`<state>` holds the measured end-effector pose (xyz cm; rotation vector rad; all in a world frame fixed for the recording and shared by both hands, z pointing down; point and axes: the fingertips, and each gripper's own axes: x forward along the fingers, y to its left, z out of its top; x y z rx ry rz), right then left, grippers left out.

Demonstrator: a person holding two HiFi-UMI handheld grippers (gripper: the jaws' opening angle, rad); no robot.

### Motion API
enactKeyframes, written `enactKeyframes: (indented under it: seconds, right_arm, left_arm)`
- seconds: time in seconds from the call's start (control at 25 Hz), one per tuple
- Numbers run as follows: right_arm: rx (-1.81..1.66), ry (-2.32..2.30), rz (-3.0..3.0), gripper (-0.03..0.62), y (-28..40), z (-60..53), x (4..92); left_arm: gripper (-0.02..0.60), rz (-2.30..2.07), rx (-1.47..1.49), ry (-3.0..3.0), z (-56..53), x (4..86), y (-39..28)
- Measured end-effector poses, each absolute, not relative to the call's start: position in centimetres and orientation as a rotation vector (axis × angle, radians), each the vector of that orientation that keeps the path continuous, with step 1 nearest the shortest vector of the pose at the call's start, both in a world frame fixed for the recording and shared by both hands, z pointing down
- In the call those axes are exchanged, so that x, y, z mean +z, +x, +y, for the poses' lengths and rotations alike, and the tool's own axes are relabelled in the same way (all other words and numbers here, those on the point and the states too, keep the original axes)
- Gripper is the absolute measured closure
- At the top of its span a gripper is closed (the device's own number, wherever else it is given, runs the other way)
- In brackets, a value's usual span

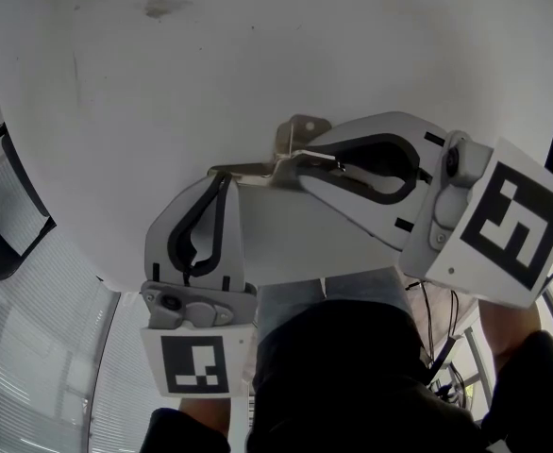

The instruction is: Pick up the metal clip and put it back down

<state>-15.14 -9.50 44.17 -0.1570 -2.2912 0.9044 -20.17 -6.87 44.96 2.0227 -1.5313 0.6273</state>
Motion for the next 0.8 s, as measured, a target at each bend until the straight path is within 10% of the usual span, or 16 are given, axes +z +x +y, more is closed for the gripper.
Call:
enactKeyframes:
  seconds: [0.8]
  right_arm:
    - [0.897, -0.173, -2.334, 0.534, -15.5, -9.56, 44.09]
  left_arm:
    - [0.56, -1.54, 0.618, 2.014, -6.98, 44.95, -20.27]
